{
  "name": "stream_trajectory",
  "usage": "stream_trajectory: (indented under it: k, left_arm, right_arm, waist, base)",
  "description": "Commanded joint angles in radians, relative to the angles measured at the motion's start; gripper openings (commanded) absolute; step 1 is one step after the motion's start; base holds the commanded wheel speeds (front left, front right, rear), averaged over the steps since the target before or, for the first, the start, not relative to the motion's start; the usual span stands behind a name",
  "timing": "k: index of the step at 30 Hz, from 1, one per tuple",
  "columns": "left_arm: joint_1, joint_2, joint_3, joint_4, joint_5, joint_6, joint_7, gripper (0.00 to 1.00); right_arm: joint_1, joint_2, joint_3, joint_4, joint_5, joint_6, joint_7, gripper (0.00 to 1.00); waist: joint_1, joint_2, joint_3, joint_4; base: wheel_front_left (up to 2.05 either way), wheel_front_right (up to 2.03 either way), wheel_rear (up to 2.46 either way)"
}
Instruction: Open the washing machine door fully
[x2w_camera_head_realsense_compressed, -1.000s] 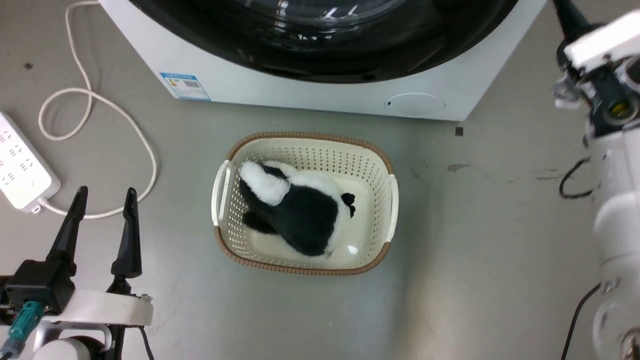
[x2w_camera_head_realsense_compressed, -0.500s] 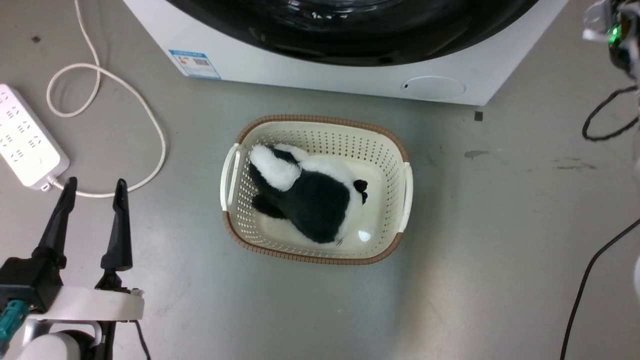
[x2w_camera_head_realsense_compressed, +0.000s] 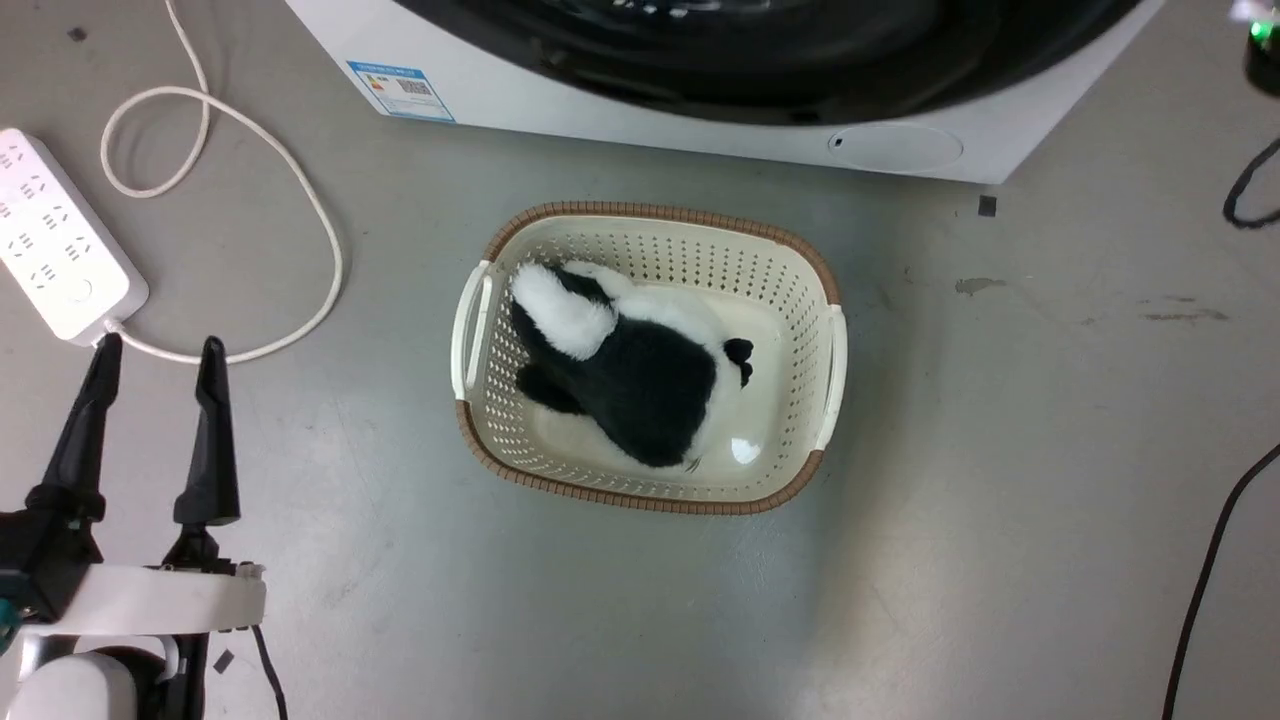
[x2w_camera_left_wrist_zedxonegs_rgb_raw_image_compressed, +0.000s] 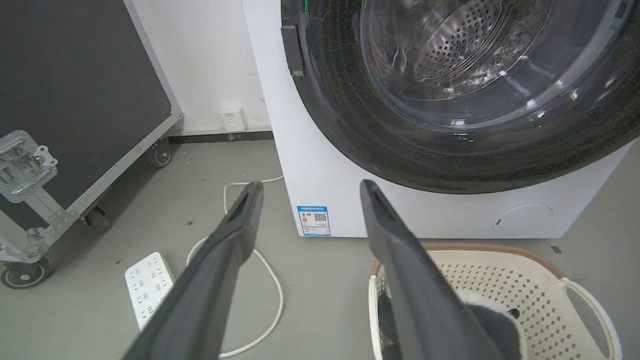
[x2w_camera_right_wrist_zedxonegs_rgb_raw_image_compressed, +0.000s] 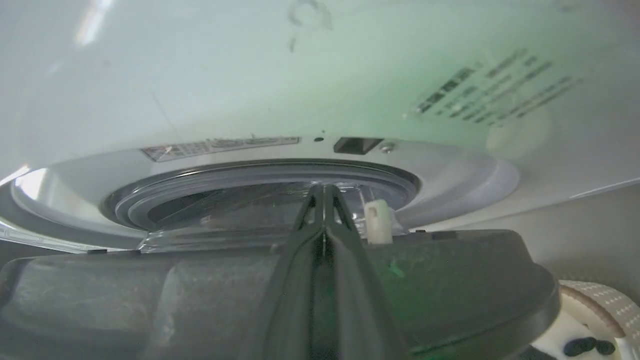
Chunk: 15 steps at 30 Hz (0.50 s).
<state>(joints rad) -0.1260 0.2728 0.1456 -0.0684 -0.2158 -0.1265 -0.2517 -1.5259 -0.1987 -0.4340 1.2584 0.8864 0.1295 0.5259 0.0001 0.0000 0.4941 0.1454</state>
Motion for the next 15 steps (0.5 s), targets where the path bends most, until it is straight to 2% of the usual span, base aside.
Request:
stream_trajectory:
  k: [1,9,15]
  left_arm:
    - [-0.008,0.004,0.005,-0.001,-0.004,-0.004,-0.010,1.00]
    - [0.015,-0.024,-0.005,0.007,0.026,-0.004,-0.010,1.00]
    - [0.041,-0.053,-0.022,0.009,0.060,-0.004,-0.010,1.00]
  right_arm:
    - [0.017,0.029,0.005,0.032,0.001,0.001,0.037,0.00]
    - [0.150,0.030,0.004,0.032,-0.018,0.001,0.082,0.00]
    - [0.266,0.070,0.004,-0.031,0.004,0.001,0.146,0.00]
  waist:
    - [-0.0001,0.0000,-0.018,-0.004]
    - [-0.0001,0.0000,-0.111,-0.025]
    - [-0.0001,0.0000,-0.188,-0.045]
  base:
    - [0.00,0.00,0.00]
    - [0.00,0.00,0.00]
    - [0.00,0.00,0.00]
